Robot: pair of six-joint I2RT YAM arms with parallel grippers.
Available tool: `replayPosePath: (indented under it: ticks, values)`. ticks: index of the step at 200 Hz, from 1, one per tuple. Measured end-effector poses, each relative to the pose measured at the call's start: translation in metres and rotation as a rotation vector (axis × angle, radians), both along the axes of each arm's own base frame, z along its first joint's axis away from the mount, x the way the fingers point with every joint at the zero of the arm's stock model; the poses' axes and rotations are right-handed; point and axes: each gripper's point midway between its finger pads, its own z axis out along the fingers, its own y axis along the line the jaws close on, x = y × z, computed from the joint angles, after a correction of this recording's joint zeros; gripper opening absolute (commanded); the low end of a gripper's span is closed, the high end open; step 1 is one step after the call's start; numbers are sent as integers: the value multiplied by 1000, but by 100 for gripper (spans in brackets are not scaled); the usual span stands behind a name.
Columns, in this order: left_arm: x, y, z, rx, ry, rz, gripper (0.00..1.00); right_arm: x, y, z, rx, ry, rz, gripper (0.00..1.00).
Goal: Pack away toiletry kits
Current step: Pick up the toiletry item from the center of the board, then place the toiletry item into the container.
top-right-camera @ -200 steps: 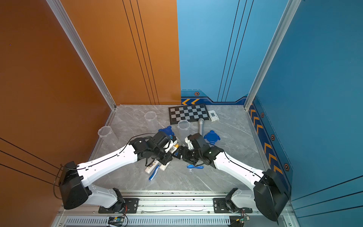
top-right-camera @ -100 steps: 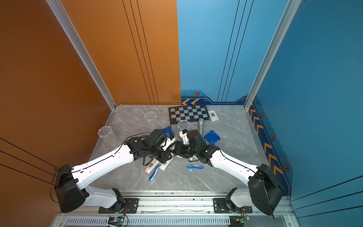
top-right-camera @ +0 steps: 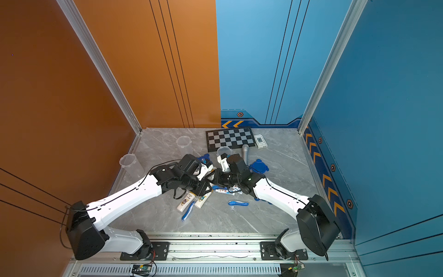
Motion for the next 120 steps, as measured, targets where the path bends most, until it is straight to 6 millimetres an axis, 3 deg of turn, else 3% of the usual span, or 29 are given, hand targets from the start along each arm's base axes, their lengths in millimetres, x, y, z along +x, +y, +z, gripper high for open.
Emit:
replayPosePath:
  ticks: [16,41,66,86,120]
  values:
    - [9,9,0,-2,8,44,80,26,-12,26,-37,-90,-36,13]
    - [23,23,0,-9,20,124,82,74,-45,72,-136,-263,-153,11]
    - [31,31,-1,-5,22,174,83,122,-68,98,-279,-410,-245,9]
    - [35,35,-1,-2,24,204,84,151,-65,89,-400,-475,-250,8]
    - [42,46,-3,1,41,286,84,185,-49,39,-599,-509,-204,7]
